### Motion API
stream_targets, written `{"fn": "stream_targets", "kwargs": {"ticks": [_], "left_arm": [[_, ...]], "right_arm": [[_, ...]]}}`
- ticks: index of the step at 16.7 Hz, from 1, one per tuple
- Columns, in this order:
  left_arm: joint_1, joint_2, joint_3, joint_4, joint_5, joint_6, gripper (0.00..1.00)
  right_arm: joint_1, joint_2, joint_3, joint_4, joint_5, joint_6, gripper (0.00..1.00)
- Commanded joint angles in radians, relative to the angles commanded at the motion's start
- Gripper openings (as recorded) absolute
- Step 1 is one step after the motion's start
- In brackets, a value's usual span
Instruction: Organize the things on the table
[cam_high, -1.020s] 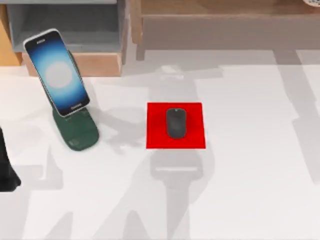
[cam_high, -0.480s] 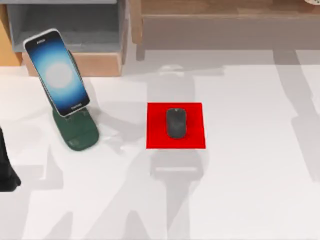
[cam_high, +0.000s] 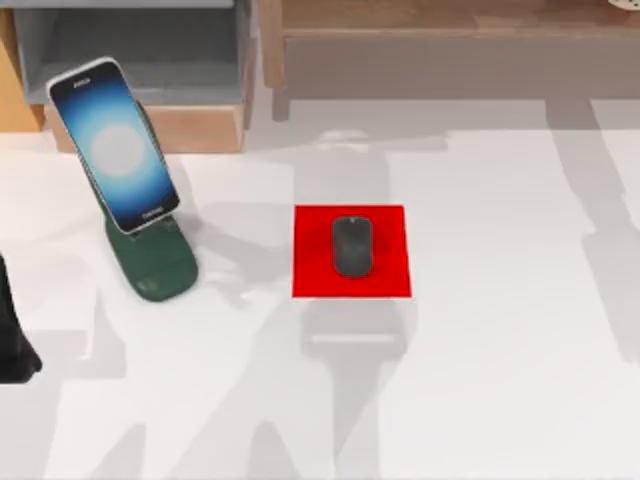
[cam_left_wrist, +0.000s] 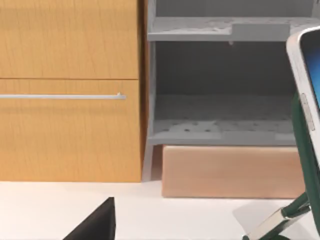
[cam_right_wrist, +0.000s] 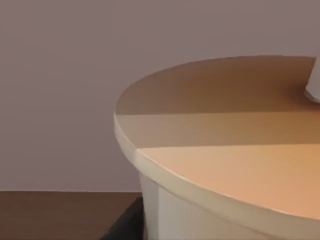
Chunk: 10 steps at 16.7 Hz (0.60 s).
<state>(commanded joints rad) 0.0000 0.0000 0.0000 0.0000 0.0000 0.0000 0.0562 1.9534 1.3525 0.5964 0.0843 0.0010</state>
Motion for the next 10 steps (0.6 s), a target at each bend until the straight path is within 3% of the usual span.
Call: {"fn": "stream_targets", "kwargs": {"ticks": [4, 10], "left_arm": [[0.0, 0.0, 0.0, 0.0, 0.0, 0.0, 1.0], [0.0, 0.0, 0.0, 0.0, 0.0, 0.0, 1.0]], "right_arm": [[0.0, 0.0, 0.0, 0.0, 0.0, 0.0, 0.98], [0.0, 0.0, 0.0, 0.0, 0.0, 0.0, 1.0]]}}
